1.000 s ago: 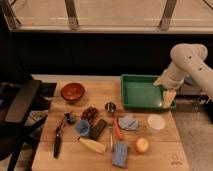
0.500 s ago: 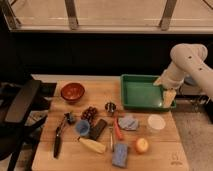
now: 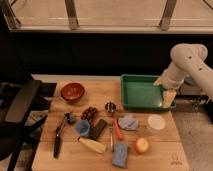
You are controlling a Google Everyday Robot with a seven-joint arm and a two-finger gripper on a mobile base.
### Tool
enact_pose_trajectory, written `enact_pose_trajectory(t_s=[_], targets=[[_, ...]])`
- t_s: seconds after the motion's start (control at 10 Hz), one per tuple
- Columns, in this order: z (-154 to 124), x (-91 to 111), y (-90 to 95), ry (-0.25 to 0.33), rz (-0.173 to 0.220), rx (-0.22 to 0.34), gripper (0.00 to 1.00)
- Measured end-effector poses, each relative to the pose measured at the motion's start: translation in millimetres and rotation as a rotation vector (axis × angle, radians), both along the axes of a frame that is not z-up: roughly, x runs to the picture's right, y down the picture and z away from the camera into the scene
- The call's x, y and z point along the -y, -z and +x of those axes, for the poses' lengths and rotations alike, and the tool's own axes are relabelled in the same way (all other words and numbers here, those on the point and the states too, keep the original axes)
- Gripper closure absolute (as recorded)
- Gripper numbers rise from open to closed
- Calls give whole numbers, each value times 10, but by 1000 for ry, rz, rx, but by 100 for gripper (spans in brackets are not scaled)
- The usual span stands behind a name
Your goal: Place fork in paper cup
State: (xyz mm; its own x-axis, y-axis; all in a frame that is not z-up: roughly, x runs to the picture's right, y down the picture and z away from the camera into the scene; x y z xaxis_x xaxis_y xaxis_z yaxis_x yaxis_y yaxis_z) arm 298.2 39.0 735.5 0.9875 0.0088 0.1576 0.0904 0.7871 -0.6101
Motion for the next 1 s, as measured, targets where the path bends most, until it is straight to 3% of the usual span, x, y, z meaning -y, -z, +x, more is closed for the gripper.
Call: enact_pose_trajectory(t_s=[0.8, 1.0], targets=[[0, 5, 0, 1, 1, 2, 20], [-16, 56, 7, 27, 7, 36, 20]])
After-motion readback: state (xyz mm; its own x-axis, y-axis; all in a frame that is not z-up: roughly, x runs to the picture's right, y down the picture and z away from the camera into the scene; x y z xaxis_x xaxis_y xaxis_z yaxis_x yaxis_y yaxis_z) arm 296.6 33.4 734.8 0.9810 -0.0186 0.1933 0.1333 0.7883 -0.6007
